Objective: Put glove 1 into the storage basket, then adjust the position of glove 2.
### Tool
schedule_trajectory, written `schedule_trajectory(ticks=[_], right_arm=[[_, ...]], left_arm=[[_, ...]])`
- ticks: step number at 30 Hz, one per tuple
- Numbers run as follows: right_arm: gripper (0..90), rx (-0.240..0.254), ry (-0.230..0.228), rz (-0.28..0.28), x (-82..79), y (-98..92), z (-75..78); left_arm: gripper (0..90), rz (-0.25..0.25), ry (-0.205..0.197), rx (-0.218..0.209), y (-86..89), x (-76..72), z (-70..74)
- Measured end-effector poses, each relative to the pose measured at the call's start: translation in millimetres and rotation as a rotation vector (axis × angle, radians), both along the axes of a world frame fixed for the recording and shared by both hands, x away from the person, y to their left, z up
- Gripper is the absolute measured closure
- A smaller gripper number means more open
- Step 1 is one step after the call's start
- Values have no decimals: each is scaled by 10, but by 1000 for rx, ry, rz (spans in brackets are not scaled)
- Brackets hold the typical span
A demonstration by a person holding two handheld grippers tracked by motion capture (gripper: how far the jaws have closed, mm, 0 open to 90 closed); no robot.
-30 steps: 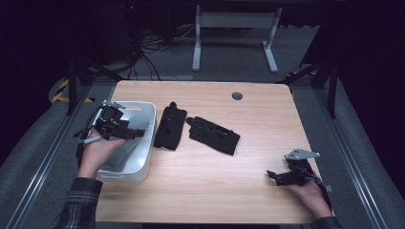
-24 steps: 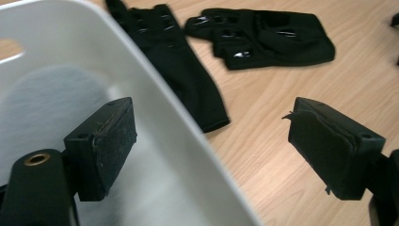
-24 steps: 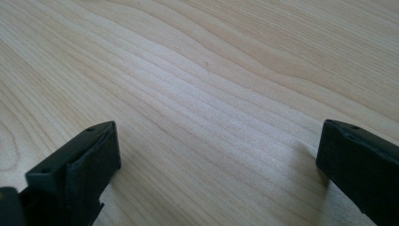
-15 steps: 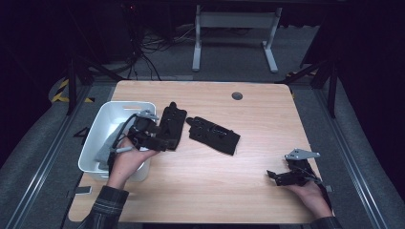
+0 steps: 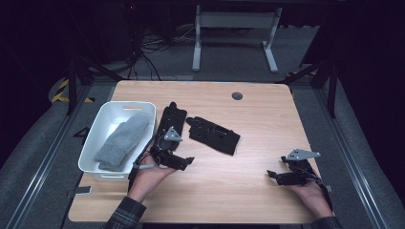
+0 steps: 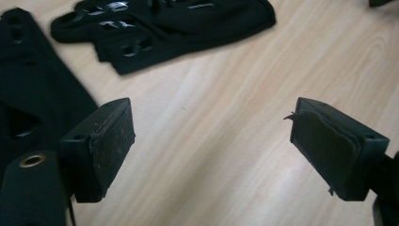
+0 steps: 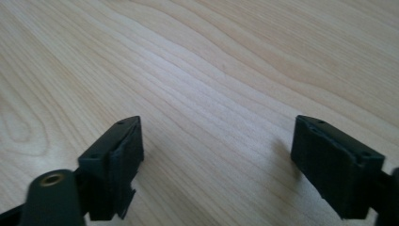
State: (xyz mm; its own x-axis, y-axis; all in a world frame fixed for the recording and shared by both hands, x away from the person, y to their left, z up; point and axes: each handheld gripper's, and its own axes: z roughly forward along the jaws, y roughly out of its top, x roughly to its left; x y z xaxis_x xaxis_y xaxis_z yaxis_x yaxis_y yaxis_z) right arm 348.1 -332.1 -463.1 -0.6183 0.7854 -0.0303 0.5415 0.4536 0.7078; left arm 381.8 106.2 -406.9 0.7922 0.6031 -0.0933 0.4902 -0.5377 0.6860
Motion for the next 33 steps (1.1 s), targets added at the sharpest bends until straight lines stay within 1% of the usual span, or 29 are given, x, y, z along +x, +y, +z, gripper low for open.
schedule_trajectory(ticks=[2, 5, 8, 10, 11, 12, 13, 15, 17, 19, 20, 22, 23, 25, 27, 28, 30, 31, 33], right_arm=[[199, 5, -9, 5, 1, 20, 28], [215, 8, -23, 14, 19, 75, 63], [257, 21, -32, 31, 66, 143, 97], [286, 35, -35, 42, 114, 200, 123], [286, 35, -35, 42, 114, 200, 123], [340, 48, -40, 59, 162, 263, 150], [390, 53, -36, 66, 180, 284, 157], [496, 61, -42, 87, 218, 337, 185], [570, 77, -35, 105, 274, 389, 212], [640, 82, -33, 115, 325, 441, 228], [670, 88, -32, 123, 347, 466, 233], [772, 103, -27, 143, 414, 538, 251], [828, 106, -28, 152, 450, 582, 264], [891, 108, -32, 166, 501, 647, 282], [897, 114, -32, 177, 559, 714, 295], [897, 117, -25, 186, 594, 755, 298], [897, 118, -25, 203, 666, 844, 300], [897, 118, -24, 210, 696, 881, 297], [897, 111, -26, 218, 745, 939, 291]], left_arm=[[148, -1, 3, -2, -24, -38, -66], [149, -5, 19, 0, -55, -90, -185], [149, -20, 27, 19, -84, -121, -287], [148, -19, 31, 24, -84, -129, -355], [148, -19, 31, 24, -84, -129, -355], [148, -9, 24, 25, -71, -133, -400], [148, -6, 24, 22, -64, -135, -429], [146, -9, 30, 36, -59, -133, -485], [142, -13, 38, 36, -62, -136, -531], [126, -16, 39, 54, -72, -147, -563], [125, -23, 42, 54, -82, -156, -581], [92, -34, 21, 71, -104, -177, -609], [89, -43, 25, 80, -102, -180, -605], [67, -47, 11, 83, -97, -181, -625], [41, -52, -8, 93, -86, -185, -647], [32, -51, -25, 89, -81, -191, -665], [6, -52, -38, 69, -67, -197, -691], [1, -48, -35, 68, -64, -204, -694], [0, -60, -49, 58, -53, -199, -706]])
